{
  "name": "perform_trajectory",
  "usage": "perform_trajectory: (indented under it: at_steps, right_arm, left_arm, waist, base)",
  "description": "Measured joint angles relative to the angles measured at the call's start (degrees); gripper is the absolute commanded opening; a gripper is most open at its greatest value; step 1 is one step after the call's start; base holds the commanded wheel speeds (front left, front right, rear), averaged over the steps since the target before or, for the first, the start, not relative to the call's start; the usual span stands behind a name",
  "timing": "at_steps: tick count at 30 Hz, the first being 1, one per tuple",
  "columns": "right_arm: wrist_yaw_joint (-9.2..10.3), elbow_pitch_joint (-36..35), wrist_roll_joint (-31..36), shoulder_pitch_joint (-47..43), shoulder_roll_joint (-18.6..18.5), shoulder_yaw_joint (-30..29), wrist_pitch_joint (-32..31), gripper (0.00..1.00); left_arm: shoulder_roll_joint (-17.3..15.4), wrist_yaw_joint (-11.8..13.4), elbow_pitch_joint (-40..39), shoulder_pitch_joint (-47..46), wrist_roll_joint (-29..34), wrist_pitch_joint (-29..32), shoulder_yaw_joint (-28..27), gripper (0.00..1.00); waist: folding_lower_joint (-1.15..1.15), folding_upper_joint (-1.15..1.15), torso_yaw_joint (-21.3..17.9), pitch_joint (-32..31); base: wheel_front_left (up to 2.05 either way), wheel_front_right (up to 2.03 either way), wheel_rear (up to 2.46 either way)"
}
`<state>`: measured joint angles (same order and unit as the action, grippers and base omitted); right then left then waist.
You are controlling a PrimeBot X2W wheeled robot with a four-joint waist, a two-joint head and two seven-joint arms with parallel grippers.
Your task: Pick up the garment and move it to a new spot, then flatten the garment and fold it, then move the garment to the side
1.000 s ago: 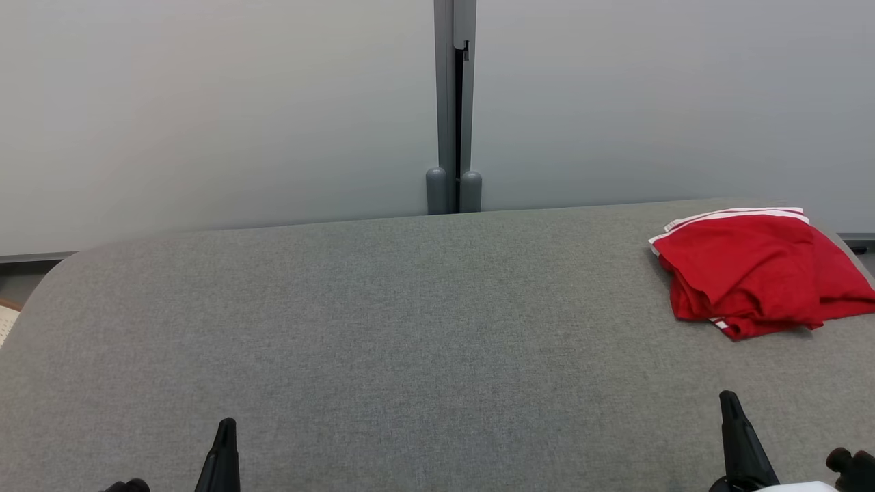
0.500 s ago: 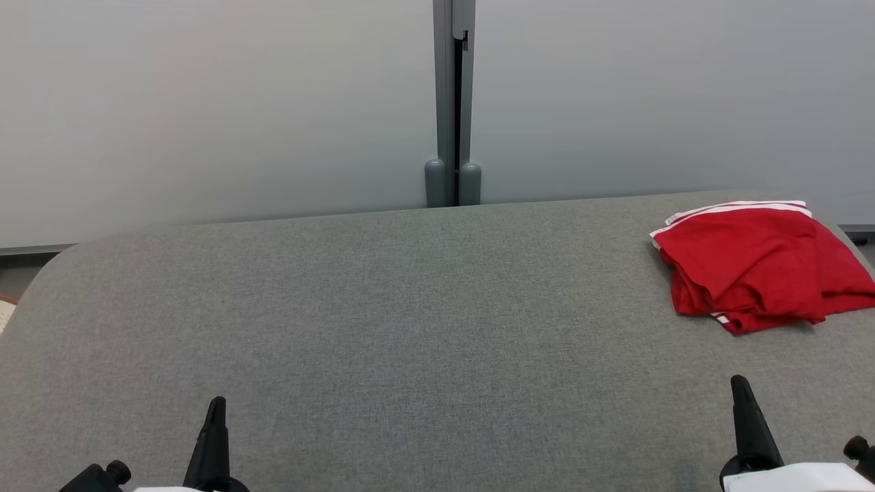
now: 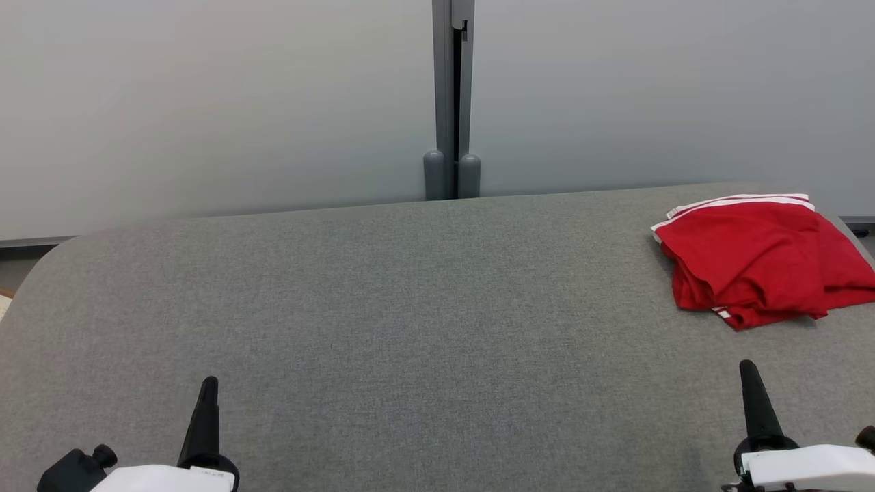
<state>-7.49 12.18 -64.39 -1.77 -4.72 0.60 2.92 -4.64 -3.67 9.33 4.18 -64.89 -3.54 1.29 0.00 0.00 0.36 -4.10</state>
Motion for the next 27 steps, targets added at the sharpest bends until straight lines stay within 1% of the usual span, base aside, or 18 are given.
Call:
perform_trajectory:
  at_steps: [27]
  right_arm:
    - [0.00, 0.70, -13.93, 3.64, 0.20, -2.40, -3.70, 0.00]
  left_arm:
    - [-0.04, -1.81, 2.16, -4.75, -14.10, 3.69, -2.37, 0.00]
  waist:
    - [0.00, 0.00, -0.15, 1.77]
  base:
    - [0.00, 0.00, 0.00]
